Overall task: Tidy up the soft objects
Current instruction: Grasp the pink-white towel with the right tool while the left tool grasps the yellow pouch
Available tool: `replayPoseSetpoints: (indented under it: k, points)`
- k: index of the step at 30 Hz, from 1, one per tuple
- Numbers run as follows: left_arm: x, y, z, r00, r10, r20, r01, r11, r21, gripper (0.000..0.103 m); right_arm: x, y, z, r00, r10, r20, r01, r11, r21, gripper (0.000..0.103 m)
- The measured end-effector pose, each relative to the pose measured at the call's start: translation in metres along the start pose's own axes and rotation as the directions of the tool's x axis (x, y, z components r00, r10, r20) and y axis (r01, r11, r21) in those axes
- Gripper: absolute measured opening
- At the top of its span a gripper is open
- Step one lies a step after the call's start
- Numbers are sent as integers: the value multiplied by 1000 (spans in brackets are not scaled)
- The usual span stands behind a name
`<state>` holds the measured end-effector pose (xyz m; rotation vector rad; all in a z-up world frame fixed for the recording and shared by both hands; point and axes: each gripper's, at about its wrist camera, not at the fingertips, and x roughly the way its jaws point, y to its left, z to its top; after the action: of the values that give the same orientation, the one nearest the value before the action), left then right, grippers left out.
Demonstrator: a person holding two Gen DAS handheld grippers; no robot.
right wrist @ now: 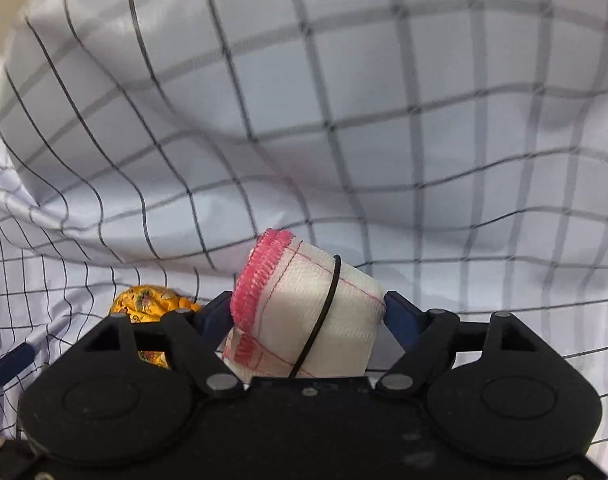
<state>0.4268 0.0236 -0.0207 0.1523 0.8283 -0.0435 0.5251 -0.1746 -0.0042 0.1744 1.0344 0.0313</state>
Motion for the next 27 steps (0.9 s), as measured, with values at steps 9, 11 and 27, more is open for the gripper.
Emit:
replayPoseSetpoints:
  k: [9, 11, 27]
  points:
    - [47, -35, 18, 995, 41, -87, -35, 997, 66, 100, -42, -23, -3, 998, -7, 66, 6, 1000, 18, 80]
    - [57, -38, 19, 993, 55, -106, -48, 996, 75, 100, -48, -26, -8, 997, -9, 70, 8, 1000, 12, 80]
    - [44, 13, 29, 995, 38, -90, -43, 998, -53, 67, -66, 11, -28, 995, 11, 104, -5, 998, -60, 80]
